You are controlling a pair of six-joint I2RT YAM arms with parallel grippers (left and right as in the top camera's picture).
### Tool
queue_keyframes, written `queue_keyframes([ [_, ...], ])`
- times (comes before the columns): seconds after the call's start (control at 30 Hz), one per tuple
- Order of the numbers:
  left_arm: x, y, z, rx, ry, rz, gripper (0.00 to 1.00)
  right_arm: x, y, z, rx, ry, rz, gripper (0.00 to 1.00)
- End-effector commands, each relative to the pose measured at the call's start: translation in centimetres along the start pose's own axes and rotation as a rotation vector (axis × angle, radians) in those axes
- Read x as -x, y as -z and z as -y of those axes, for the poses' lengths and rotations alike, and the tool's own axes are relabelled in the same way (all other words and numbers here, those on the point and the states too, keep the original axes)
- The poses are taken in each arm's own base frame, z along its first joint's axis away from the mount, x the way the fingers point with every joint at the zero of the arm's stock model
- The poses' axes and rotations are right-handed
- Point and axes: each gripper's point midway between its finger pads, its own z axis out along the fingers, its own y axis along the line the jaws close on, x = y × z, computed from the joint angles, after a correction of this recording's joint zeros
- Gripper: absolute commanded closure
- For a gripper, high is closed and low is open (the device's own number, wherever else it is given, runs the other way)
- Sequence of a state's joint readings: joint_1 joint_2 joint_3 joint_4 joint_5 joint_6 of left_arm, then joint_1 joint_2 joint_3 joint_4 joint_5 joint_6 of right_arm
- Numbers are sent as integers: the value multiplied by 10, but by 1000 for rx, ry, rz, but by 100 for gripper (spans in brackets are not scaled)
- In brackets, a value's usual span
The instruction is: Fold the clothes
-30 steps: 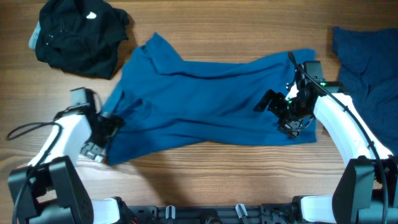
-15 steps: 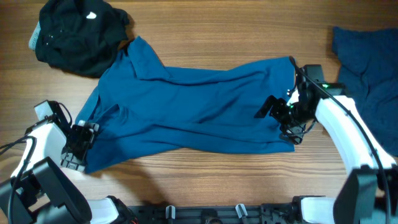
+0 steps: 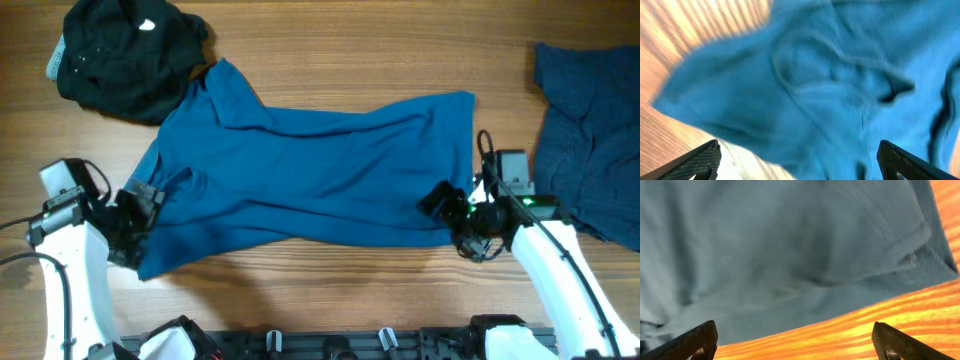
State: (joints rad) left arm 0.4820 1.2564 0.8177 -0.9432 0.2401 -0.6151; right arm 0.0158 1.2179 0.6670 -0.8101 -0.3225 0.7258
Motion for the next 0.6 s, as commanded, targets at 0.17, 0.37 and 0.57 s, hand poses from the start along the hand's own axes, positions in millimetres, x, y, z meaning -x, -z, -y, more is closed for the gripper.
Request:
queue_keyframes([
  [0.17, -42, -3, 31, -55, -199, -106, 0, 13, -6, -4, 25, -49, 50, 0],
  [0.37, -60, -6, 41, -48, -299, -125, 0, 19, -17, 4, -25, -88, 51, 0],
  [0.57, -63, -7, 43, -49, -317, -125, 0, 23, -29, 6, -37, -109, 39, 0],
])
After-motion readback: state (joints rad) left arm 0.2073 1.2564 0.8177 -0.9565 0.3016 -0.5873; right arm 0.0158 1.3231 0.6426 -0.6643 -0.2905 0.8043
